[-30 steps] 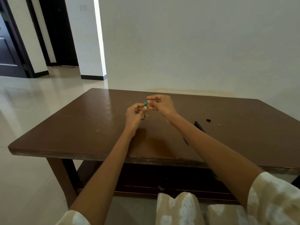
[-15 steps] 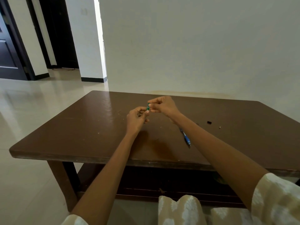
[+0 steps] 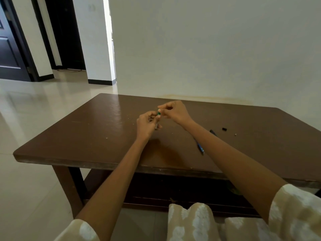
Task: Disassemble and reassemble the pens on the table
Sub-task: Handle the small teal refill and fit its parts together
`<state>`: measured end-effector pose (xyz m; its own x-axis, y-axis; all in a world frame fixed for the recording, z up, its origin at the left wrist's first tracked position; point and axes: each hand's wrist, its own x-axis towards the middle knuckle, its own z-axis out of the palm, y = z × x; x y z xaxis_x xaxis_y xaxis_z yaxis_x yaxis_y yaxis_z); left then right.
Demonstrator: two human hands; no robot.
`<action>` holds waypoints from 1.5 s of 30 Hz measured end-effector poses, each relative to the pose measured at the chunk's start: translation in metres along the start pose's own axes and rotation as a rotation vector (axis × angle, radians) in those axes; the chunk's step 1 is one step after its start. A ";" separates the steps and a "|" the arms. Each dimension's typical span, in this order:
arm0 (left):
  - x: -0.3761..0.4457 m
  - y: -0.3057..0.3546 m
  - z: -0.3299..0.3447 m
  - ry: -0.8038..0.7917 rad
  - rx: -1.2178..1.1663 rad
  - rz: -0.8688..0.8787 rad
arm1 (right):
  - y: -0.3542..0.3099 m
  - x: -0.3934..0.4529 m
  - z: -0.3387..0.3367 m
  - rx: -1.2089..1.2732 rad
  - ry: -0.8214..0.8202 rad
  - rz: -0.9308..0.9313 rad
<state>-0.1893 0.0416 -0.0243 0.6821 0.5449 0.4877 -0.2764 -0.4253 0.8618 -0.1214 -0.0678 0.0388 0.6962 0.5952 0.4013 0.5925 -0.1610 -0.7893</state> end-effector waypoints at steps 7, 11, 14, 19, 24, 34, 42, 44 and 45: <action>-0.001 -0.004 0.001 -0.053 0.137 0.024 | 0.006 -0.012 -0.005 0.265 0.037 0.307; -0.007 -0.008 0.005 -0.217 0.417 0.070 | 0.019 -0.018 -0.007 0.363 0.082 0.532; -0.006 -0.012 0.006 -0.207 0.524 0.075 | 0.027 -0.016 -0.007 0.274 0.042 0.609; 0.000 -0.015 0.007 -0.273 0.642 0.053 | 0.044 -0.009 0.001 0.064 0.039 0.639; 0.005 -0.022 0.007 -0.291 0.616 0.008 | 0.053 -0.001 0.007 -0.194 0.009 0.539; -0.020 -0.005 0.000 -0.136 0.694 0.028 | 0.033 -0.032 -0.014 -0.646 -0.298 -0.008; -0.069 0.026 -0.019 -0.285 0.782 0.151 | 0.006 -0.074 -0.023 -0.915 -0.686 -0.119; -0.077 0.028 -0.022 -0.364 0.876 0.169 | 0.006 -0.079 -0.022 -0.948 -0.686 -0.137; -0.080 0.030 -0.022 -0.397 0.920 0.173 | 0.006 -0.082 -0.021 -0.956 -0.682 -0.146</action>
<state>-0.2673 0.0014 -0.0348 0.9040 0.2145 0.3698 0.1208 -0.9579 0.2604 -0.1664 -0.1348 0.0107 0.4085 0.9071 -0.1013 0.9126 -0.4079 0.0277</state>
